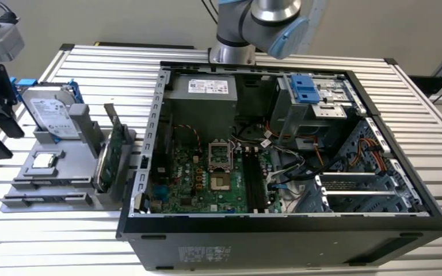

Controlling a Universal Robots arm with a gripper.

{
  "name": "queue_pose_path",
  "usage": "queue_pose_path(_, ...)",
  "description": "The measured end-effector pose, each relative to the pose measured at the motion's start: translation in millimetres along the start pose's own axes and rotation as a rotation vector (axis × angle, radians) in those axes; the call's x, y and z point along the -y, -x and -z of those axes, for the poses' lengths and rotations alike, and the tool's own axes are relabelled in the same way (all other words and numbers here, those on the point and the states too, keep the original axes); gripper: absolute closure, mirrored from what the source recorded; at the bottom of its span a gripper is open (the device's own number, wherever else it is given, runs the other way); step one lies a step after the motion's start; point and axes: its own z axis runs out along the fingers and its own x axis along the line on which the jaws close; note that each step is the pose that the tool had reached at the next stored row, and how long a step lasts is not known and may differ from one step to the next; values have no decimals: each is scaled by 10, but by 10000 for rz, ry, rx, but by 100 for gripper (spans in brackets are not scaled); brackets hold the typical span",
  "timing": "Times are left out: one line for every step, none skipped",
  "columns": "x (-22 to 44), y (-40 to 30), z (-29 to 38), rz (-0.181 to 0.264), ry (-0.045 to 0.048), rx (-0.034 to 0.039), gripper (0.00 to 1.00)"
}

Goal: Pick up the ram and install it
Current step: 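Pick up the ram and move it above insertion slot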

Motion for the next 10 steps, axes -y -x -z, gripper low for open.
queue_pose_path(0,0,-8,0,-1,6,0)
queue_pose_path(1,-1,-17,0,-1,12,0)
queue_pose_path(1,-1,-25,0,-1,18,0)
queue_pose_path(1,-1,-34,1,-2,24,0)
queue_pose_path(1,-2,-42,1,-2,31,0)
queue_pose_path(2,-2,-50,1,-3,38,0)
queue_pose_path(2,-2,-58,1,-3,45,0)
queue_pose_path(2,-3,-66,2,-4,53,0)
queue_pose_path(2,-3,-76,2,-4,62,0)
queue_pose_path(2,-3,-84,2,-4,70,0)
